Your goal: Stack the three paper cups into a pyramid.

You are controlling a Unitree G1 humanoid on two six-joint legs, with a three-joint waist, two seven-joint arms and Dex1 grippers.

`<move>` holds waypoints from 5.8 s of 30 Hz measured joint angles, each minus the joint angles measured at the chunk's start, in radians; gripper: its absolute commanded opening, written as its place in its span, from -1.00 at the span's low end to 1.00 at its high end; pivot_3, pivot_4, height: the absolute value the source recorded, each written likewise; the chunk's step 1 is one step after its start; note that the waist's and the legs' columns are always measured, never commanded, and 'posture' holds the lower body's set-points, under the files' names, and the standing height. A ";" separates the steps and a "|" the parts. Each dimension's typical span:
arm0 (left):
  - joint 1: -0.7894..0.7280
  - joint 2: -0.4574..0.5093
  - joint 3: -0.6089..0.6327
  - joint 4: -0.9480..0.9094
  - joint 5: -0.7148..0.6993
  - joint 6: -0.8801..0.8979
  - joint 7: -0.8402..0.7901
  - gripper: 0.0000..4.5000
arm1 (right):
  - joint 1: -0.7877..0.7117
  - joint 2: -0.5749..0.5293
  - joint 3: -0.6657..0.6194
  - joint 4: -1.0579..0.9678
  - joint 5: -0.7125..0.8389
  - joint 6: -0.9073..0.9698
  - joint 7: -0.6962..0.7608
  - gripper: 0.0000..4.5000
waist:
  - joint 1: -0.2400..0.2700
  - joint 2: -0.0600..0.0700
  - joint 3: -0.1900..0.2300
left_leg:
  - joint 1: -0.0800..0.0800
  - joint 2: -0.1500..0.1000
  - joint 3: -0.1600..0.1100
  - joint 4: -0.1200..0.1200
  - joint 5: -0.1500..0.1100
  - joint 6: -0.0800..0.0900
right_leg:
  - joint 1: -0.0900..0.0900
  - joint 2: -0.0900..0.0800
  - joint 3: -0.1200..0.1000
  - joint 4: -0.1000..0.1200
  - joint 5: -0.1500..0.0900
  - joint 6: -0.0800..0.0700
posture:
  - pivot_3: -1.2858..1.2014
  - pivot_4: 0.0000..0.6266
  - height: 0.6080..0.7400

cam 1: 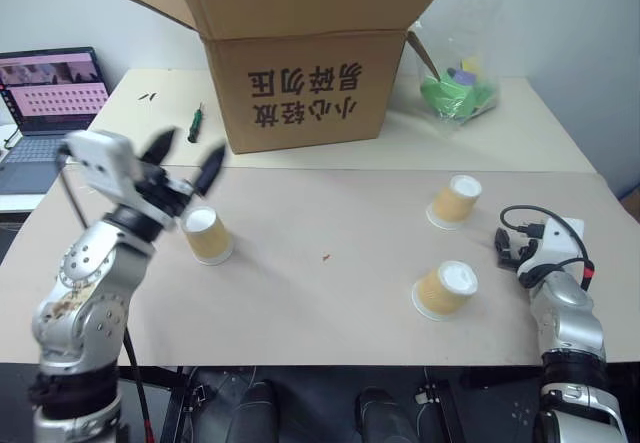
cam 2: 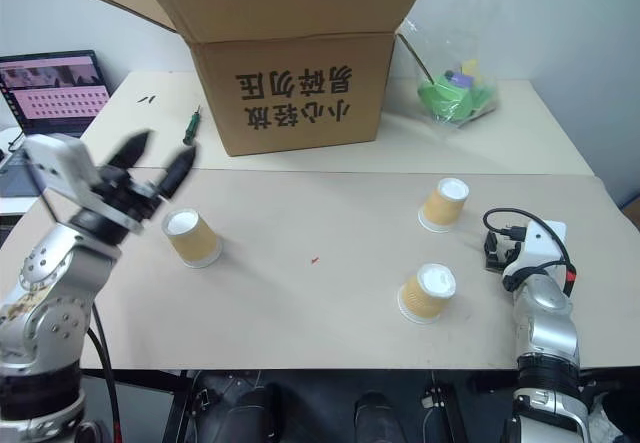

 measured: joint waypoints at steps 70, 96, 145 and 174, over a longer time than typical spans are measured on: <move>0.220 0.123 -0.157 -0.050 0.287 -0.123 -0.459 1.00 | 0.256 -0.440 0.234 -0.709 0.302 0.415 0.887 0.43 | 0.027 0.004 0.010 | -0.003 -0.004 0.000 0.014 -0.003 0.005 | 0.002 -0.003 0.004 0.004 -0.006 0.001 | 0.03 -0.52 0.47; 0.215 0.109 -0.172 -0.069 0.301 -0.064 -0.405 1.00 | -0.657 0.139 0.782 0.140 -0.078 0.059 1.015 0.30 | 0.014 0.003 0.010 | -0.003 -0.004 -0.002 0.013 -0.003 0.004 | 0.001 -0.002 0.001 0.009 -0.003 0.002 | 0.03 -0.52 0.47; 0.174 0.091 -0.177 -0.058 0.306 -0.046 -0.396 1.00 | -0.251 0.073 0.072 -0.312 -0.072 0.481 0.037 0.99 | 0.003 0.002 0.008 | -0.006 -0.004 -0.004 0.013 -0.002 0.004 | 0.000 -0.002 0.000 0.009 -0.003 0.002 | 0.03 -0.52 0.47; 0.219 0.089 -0.173 -0.057 0.322 -0.049 -0.373 1.00 | -0.414 0.025 0.305 -0.294 0.062 0.303 0.448 0.40 | -0.001 0.005 0.010 | -0.006 -0.004 -0.004 0.013 -0.002 0.004 | -0.001 -0.002 0.000 0.009 -0.003 0.002 | 0.03 -0.52 0.47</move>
